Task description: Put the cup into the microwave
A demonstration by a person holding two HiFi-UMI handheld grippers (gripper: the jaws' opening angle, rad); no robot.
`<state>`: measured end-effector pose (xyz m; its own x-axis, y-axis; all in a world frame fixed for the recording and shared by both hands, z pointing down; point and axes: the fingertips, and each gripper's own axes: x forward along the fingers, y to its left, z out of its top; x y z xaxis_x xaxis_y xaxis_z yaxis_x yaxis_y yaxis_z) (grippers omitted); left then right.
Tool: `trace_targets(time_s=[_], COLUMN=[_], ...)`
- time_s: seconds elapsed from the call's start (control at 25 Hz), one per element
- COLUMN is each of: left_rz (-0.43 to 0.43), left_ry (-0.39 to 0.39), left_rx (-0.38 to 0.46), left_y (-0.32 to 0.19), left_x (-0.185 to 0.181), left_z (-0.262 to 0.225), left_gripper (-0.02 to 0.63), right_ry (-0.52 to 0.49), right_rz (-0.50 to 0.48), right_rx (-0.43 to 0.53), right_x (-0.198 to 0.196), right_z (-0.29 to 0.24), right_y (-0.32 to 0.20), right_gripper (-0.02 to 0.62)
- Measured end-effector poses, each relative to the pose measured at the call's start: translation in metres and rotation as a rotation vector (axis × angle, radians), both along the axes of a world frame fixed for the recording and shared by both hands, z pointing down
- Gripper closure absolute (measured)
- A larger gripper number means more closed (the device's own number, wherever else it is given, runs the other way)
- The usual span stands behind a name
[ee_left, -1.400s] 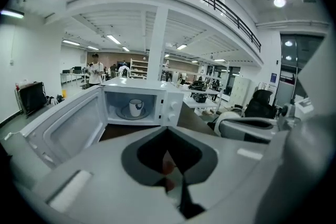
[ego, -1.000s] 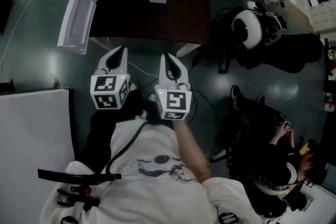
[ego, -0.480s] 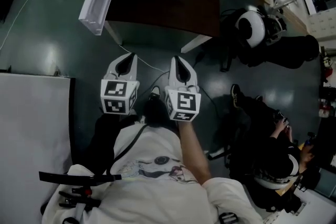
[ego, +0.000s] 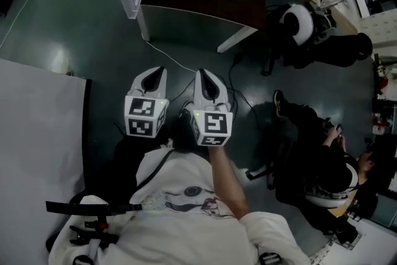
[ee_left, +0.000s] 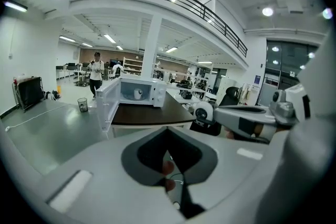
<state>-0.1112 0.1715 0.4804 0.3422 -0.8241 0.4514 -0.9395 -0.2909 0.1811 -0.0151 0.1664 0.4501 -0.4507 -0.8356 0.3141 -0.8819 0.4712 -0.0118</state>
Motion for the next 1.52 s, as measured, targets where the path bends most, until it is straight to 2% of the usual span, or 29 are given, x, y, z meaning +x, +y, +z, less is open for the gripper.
trace_targets(time_s=[0.32,0.56,0.72,0.88,1.12,1.32,1.52], left_rz=[0.009,-0.061,-0.027,0.021,0.039,0.047,0.052], left_ry=[0.001,0.005,-0.002,0.039,0.011,0.007,-0.011], left_rx=[0.036,0.038,0.046,0.061,0.113,0.175,0.207], left_y=[0.026,0.053,0.065,0.064,0.057,0.035,0.025], left_x=[0.018,0.032,0.054,0.071,0.073,0.066,0.061], left_z=[-0.011,-0.009,-0.011,-0.018,-0.031,-0.054,-0.066], left_gripper=[0.607,0.607,0.607,0.606,0.607,0.606,0.606], right_ry=[-0.016,-0.043,-0.059,-0.059,-0.042,-0.063,-0.094], right_rz=[0.004,-0.038,-0.006,0.024,0.076,0.079,0.08], right_rx=[0.046,0.055,0.032,0.035,0.121,0.179,0.188], right_x=[0.017,0.03,0.054,0.072,0.089,0.083,0.075], right_z=[-0.015,-0.019,-0.009,-0.011,-0.034,-0.055,-0.064], right_y=[0.026,0.047,0.058,0.059,0.05,0.034,0.025], right_gripper=[0.594,0.594,0.594,0.595,0.595,0.595,0.595])
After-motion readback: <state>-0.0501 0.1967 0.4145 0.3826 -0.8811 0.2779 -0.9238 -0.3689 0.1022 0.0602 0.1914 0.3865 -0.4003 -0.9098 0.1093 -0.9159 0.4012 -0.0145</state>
